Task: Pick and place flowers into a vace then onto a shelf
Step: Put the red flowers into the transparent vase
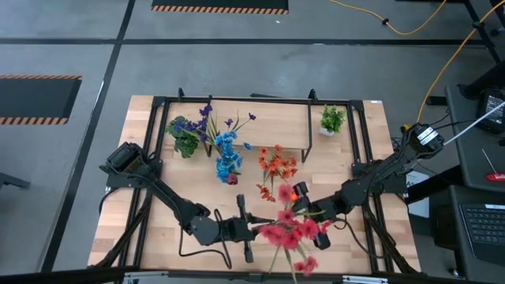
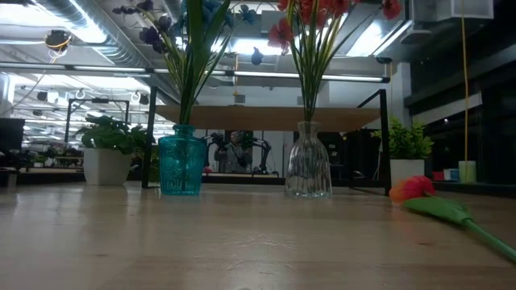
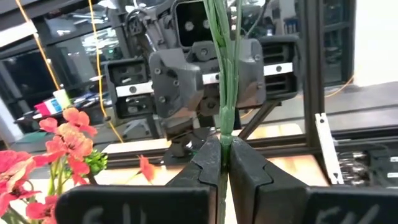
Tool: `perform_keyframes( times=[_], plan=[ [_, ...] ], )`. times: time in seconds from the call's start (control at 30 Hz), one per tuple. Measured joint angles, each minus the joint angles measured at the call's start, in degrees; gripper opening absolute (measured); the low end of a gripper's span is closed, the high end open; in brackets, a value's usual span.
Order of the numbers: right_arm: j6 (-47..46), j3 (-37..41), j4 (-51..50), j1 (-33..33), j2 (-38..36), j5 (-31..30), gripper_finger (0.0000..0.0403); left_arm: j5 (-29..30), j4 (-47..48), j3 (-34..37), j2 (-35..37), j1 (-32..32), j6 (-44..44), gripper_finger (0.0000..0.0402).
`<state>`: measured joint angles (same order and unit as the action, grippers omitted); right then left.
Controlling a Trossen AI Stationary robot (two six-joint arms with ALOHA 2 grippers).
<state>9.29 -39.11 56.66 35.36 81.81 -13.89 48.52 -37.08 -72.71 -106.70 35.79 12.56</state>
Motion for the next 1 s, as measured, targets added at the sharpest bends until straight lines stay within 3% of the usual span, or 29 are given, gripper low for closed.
perform_keyframes(
  times=[0.43, 0.87, 1.0],
  plan=[
    [0.0, 0.0, -0.67, -2.83, -0.05, -0.03, 0.0149, -5.16, 2.33, 0.0, 0.0, -3.83, -4.35, 0.001],
    [2.99, -0.15, 2.31, -2.96, -0.05, -0.02, 0.0149, -4.94, 3.68, 0.0, 0.0, -4.25, -4.33, 0.001],
    [2.94, -0.16, 2.29, -2.96, -0.05, 0.0, 0.0133, -4.93, 4.2, 0.0, 0.0, -4.94, -4.5, 0.001]
  ],
)
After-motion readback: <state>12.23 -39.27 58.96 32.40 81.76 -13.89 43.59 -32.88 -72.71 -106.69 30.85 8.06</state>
